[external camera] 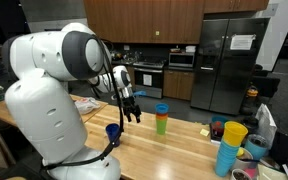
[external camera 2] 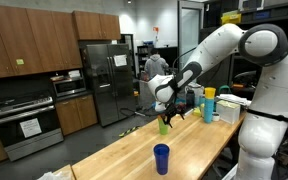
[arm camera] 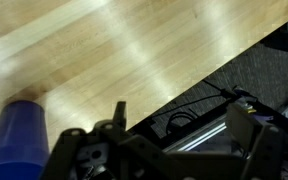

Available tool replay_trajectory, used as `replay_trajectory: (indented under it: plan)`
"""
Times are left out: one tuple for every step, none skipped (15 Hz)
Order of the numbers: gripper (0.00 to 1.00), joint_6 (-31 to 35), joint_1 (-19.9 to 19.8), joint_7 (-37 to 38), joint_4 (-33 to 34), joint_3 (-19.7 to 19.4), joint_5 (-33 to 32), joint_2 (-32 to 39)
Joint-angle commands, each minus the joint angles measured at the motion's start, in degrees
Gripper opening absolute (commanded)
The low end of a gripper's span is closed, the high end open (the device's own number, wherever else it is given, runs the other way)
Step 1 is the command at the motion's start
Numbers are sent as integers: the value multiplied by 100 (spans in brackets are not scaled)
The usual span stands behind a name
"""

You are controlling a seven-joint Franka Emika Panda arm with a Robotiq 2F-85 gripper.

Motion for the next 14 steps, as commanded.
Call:
replay_trajectory:
  plan:
    - [100,108,215,84,-192,142,-12,-296]
    - [100,107,264,87,-180,180,-4,-295]
    - [100,113,304,89,-170,208,-6,-292]
    - [100,105,333,79,-169,225,-8,-287]
    - [100,118,356,81,-175,239,-27,-279]
    - [100,126,372,88,-182,246,-40,-269]
    - [100,120,384,87,-175,257,-43,-259]
    - [100,118,395,86,-184,266,-39,-262]
    - [100,128,404,92,-201,277,-42,-268]
    - [100,140,417,102,-230,294,-44,-277]
    - [100,169,435,113,-287,314,-38,-297]
    - [100,201,452,119,-337,333,-39,-307]
    - [100,213,474,123,-371,352,-49,-307]
    - [100,238,497,134,-428,372,-52,-316]
